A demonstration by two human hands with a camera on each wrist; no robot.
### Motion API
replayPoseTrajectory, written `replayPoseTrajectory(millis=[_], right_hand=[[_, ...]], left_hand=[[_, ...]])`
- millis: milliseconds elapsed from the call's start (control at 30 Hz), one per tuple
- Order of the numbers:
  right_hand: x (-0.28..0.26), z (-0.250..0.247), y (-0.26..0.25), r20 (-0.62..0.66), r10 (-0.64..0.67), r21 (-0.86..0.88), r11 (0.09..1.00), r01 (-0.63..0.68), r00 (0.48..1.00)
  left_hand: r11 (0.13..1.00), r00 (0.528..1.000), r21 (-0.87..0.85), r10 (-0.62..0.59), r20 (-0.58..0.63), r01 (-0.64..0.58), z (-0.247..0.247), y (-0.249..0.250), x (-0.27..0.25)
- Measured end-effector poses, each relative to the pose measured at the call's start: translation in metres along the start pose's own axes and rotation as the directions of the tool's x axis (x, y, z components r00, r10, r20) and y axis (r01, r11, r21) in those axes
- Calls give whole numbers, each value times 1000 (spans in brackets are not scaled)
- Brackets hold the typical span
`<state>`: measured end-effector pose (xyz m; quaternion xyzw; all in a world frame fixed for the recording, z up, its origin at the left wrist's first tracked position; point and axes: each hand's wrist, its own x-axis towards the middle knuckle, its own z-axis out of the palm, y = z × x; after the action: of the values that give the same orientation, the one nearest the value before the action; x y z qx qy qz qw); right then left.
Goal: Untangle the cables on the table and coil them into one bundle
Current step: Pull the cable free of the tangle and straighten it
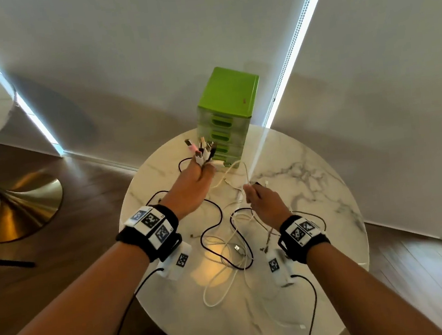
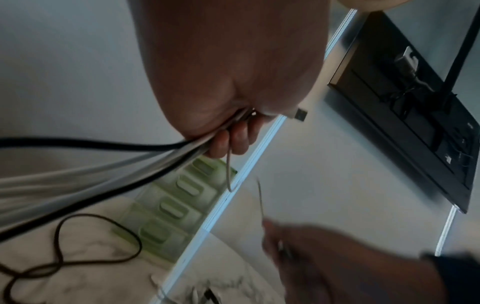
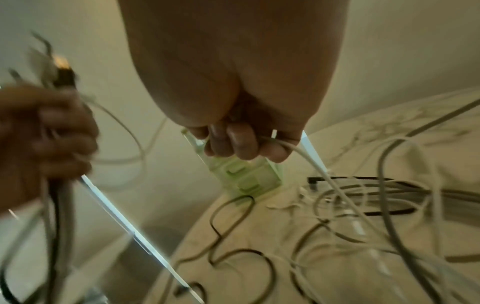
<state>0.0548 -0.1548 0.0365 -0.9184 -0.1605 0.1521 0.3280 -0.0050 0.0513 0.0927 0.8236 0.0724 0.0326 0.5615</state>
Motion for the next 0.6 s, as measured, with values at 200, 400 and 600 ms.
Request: replayPoseTrajectory(millis=[200, 400, 600], right_hand=[[-5, -19, -46, 172, -170, 55, 985, 162, 970], [-14, -14, -59, 269, -321, 34, 946, 324, 908], [-17, 3, -28, 395, -242, 84, 970, 227, 886]], left_hand=[[994, 993, -19, -109, 37, 110, 21, -14, 4], [992, 991, -70, -97, 89, 103, 24, -12, 9], [989, 988, -101, -123, -98, 113, 9, -17, 20]])
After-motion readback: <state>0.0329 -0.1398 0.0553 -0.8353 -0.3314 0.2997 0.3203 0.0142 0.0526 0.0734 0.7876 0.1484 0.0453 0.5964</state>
